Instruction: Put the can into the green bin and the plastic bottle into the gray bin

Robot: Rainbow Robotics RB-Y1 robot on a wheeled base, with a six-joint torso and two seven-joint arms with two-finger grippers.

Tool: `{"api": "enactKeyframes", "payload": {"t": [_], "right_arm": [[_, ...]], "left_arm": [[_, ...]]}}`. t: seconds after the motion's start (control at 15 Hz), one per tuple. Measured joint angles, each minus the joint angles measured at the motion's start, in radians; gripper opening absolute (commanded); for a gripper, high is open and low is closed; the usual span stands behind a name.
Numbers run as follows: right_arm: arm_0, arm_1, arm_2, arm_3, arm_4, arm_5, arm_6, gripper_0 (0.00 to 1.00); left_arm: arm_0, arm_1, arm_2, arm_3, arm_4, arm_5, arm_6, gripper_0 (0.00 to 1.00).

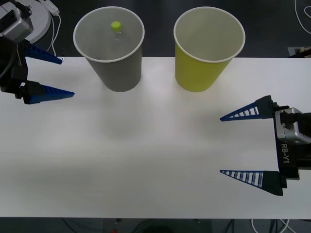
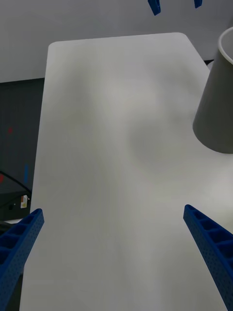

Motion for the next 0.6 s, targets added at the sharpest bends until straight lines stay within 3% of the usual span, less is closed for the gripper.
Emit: {"api": "enactKeyframes", "payload": {"t": [0.4,0.6], "right_arm": [[0.000,0.000,0.000,0.000,0.000,0.000,0.000,1.00],[0.000,0.000,0.000,0.000,0.000,0.000,0.000,1.00]], "left_arm": [[0.256,-0.115,0.310,-0.178,-0.104,-0.143,0.001,1.00],[0.368,-0.120,0.410,-0.264,-0.088,-0.149,-0.014,1.00]]}}
